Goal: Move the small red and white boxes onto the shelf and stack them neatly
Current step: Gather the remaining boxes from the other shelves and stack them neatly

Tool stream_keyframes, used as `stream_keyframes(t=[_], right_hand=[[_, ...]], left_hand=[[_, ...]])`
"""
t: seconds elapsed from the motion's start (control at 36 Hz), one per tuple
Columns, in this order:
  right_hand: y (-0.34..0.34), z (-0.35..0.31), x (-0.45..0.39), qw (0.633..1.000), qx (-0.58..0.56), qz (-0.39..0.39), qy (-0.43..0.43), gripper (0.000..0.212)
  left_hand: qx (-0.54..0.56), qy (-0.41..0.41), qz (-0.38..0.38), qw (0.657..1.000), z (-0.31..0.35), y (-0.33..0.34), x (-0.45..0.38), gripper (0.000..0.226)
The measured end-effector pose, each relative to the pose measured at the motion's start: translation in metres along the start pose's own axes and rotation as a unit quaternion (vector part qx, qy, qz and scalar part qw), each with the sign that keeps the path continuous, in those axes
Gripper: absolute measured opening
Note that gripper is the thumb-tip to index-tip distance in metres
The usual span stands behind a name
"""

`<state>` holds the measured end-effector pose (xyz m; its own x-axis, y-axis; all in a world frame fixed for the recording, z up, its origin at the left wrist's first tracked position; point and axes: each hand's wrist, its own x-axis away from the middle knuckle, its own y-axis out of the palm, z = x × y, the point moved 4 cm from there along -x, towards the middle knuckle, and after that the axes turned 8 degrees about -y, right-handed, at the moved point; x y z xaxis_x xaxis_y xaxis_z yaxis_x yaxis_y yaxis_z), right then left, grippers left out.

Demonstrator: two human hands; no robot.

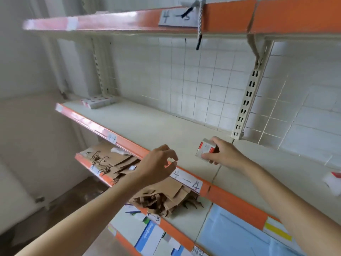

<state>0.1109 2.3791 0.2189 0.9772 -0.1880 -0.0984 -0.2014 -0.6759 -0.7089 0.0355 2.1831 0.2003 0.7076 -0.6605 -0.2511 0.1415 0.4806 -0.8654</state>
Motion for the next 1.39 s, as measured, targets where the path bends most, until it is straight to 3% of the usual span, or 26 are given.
stream_keyframes(t=[0.28,0.56,0.72,0.83,0.97,1.17,1.31,1.39], right_hand=[[0.129,-0.129,-0.083,0.992,0.06,-0.063,-0.096,0.032],[0.294,-0.249,-0.153,0.953,0.113,-0.18,-0.216,0.032],[0.342,-0.291,-0.19,0.93,0.146,-0.207,-0.265,0.033],[0.362,-0.294,-0.214,0.919,0.163,-0.216,-0.287,0.03],[0.364,-0.288,-0.264,0.929,0.141,-0.188,-0.287,0.027],[0.326,-0.268,-0.358,0.961,0.12,-0.075,-0.236,0.031],[0.29,-0.227,-0.417,0.972,0.176,0.032,-0.154,0.026],[0.283,-0.194,-0.428,0.981,0.165,0.04,-0.09,0.029]], left_hand=[[-0.042,-0.069,0.038,0.996,-0.148,-0.096,0.047,0.014],[-0.072,-0.211,0.084,0.971,-0.305,-0.198,0.12,0.015],[-0.059,-0.259,0.121,0.956,-0.363,-0.216,0.139,0.011],[-0.052,-0.277,0.099,0.955,-0.386,-0.208,0.133,0.012],[-0.068,-0.277,0.088,0.954,-0.415,-0.216,0.097,0.013],[-0.106,-0.25,0.084,0.959,-0.444,-0.251,0.007,0.015],[-0.099,-0.212,0.098,0.967,-0.446,-0.251,-0.058,0.015],[-0.09,-0.175,0.074,0.978,-0.442,-0.235,-0.083,0.017]])
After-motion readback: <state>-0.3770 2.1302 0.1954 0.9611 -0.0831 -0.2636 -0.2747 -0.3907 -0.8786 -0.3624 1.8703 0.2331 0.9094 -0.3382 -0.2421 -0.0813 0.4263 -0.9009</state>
